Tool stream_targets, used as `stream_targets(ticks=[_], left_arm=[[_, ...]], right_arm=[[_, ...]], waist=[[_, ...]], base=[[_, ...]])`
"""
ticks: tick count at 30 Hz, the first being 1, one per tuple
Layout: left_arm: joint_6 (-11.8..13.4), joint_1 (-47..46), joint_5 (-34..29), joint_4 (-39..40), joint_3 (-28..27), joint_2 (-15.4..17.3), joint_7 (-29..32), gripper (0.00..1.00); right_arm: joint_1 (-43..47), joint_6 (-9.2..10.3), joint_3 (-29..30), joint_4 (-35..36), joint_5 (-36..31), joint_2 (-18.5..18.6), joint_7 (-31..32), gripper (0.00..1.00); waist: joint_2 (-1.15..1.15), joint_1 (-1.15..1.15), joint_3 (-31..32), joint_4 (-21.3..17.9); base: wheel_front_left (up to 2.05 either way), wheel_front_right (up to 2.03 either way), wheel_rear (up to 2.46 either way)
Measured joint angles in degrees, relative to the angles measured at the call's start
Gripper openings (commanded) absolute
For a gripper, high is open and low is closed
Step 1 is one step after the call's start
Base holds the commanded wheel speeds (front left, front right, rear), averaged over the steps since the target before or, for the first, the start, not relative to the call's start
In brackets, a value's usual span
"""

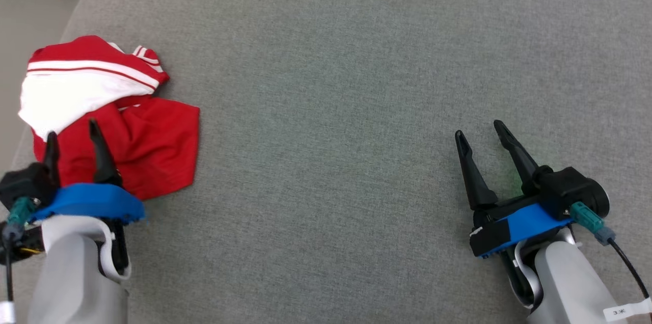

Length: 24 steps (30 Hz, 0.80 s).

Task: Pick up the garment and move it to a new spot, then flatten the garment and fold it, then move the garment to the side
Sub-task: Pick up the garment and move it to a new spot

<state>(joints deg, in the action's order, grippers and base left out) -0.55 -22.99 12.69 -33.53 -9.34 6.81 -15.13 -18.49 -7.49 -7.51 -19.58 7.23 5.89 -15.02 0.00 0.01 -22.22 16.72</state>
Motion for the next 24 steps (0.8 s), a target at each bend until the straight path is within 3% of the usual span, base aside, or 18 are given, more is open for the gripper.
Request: stream_targets(ticks=[13,15,19,24], left_arm=[[0.6,-13.8,0.9,-20.9,-0.9,5.7,5.9,1.00],[0.6,-14.5,0.9,-22.7,-0.7,5.9,6.2,0.00],[0.4,-14.7,0.8,-24.0,-0.1,6.1,2.5,0.00],[-0.5,-15.3,-0.7,-19.8,1.1,7.7,0.4,0.00]], right_arm=[[-3.1,-0.07,-0.1,2.1,1.0,0.9,-0.3,1.00],[-3.1,-0.07,0.1,1.7,1.1,1.0,-0.3,1.00],[-2.1,-0.05,1.0,0.3,1.4,1.0,-0.2,1.00],[-0.3,-0.01,1.6,-1.2,1.5,0.1,-0.1,1.00]], waist=[[0.00,-0.01,-5.7,-4.1],[0.00,-0.01,-5.4,-4.4],[0.00,-0.01,-3.5,-4.5],[0.00,-0.01,-0.4,-4.2]], base=[[0.00,0.00,0.00],[0.00,0.00,0.00],[0.00,0.00,0.00],[0.00,0.00,0.00]])
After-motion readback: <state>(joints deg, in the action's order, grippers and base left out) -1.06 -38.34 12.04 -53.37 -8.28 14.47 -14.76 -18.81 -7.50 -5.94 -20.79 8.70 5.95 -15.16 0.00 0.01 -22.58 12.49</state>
